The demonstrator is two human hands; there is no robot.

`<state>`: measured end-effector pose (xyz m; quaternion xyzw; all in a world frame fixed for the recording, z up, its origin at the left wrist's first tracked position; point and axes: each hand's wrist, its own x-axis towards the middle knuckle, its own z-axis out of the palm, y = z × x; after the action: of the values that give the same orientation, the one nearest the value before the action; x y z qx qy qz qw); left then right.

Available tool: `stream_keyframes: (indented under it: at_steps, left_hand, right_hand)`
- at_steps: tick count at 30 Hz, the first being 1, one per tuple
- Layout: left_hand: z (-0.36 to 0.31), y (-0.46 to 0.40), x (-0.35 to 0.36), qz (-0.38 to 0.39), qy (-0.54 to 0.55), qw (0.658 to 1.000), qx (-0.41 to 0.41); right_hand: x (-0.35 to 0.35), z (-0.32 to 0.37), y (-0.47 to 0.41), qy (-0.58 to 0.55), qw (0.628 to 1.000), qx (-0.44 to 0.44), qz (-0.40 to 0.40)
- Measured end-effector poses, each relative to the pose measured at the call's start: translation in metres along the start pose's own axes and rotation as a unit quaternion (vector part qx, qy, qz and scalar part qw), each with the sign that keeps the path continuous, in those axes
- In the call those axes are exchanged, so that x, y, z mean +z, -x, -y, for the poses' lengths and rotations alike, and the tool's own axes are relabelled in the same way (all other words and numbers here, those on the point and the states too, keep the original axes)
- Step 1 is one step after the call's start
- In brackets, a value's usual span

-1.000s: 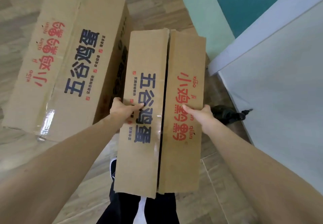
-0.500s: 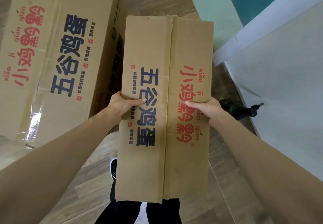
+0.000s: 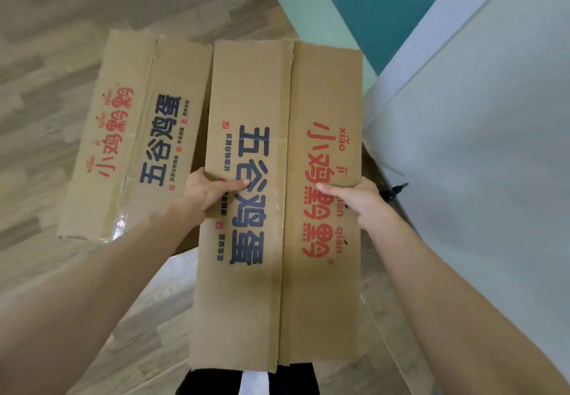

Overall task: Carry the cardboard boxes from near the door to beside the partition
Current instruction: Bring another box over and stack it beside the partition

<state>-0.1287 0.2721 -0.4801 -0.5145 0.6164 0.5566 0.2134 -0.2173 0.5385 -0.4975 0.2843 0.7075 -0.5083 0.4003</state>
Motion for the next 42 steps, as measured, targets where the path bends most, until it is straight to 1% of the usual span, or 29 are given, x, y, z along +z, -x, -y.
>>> stream_keyframes:
  at_steps: [4,8,10,12,15,16,18,20,21,24,28,32,36,39,40,42]
  left_hand:
    - [-0.031,0.089,-0.022,0.004,-0.011,1.000,0.019]
    - [-0.053,0.190,-0.044,0.022,-0.024,0.997,0.069]
    - [-0.052,0.255,-0.060,0.046,-0.042,0.993,0.097]
    - [-0.047,0.292,-0.073,0.047,-0.056,0.989,0.124]
    - [-0.027,0.360,-0.095,0.089,-0.073,0.977,0.178]
    - [-0.010,0.392,-0.103,0.106,-0.090,0.969,0.205]
    - [0.009,0.431,-0.112,0.132,-0.097,0.957,0.238]
    - [0.044,0.484,-0.120,0.160,-0.113,0.942,0.273]
    - [0.056,0.499,-0.120,0.165,-0.116,0.937,0.286]
    - [0.100,0.560,-0.112,0.222,-0.136,0.913,0.315]
    - [0.172,0.638,-0.082,0.299,-0.213,0.874,0.317]
    - [0.255,0.704,-0.039,0.357,-0.279,0.837,0.305]
    - [0.375,0.789,0.011,0.430,-0.346,0.774,0.310]
    - [0.486,0.857,0.044,0.488,-0.408,0.717,0.285]
    - [0.513,0.875,0.050,0.496,-0.424,0.704,0.281]
    - [0.583,0.918,0.069,0.513,-0.455,0.675,0.274]
  right_hand:
    - [-0.025,0.023,0.087,-0.011,1.000,-0.025,0.005]
    - [-0.049,0.039,0.200,-0.026,0.997,-0.068,0.003]
    - [-0.060,0.032,0.272,-0.043,0.995,-0.089,-0.014]
    - [-0.062,0.024,0.322,-0.052,0.992,-0.110,-0.033]
    - [-0.066,-0.007,0.411,-0.083,0.983,-0.151,-0.065]
    - [-0.067,-0.035,0.455,-0.097,0.976,-0.172,-0.093]
    - [-0.068,-0.069,0.502,-0.121,0.967,-0.191,-0.121]
    - [-0.068,-0.123,0.568,-0.154,0.952,-0.208,-0.166]
    - [-0.069,-0.141,0.586,-0.165,0.947,-0.209,-0.182]
    - [-0.074,-0.218,0.654,-0.226,0.924,-0.211,-0.227]
    - [-0.087,-0.339,0.739,-0.301,0.888,-0.191,-0.292]
    - [-0.101,-0.462,0.807,-0.333,0.861,-0.154,-0.352]
    - [-0.108,-0.614,0.891,-0.372,0.817,-0.095,-0.429]
    - [-0.099,-0.742,0.962,-0.421,0.766,-0.066,-0.482]
    - [-0.095,-0.772,0.979,-0.432,0.756,-0.061,-0.487]
    - [-0.087,-0.848,1.024,-0.458,0.725,-0.050,-0.512]
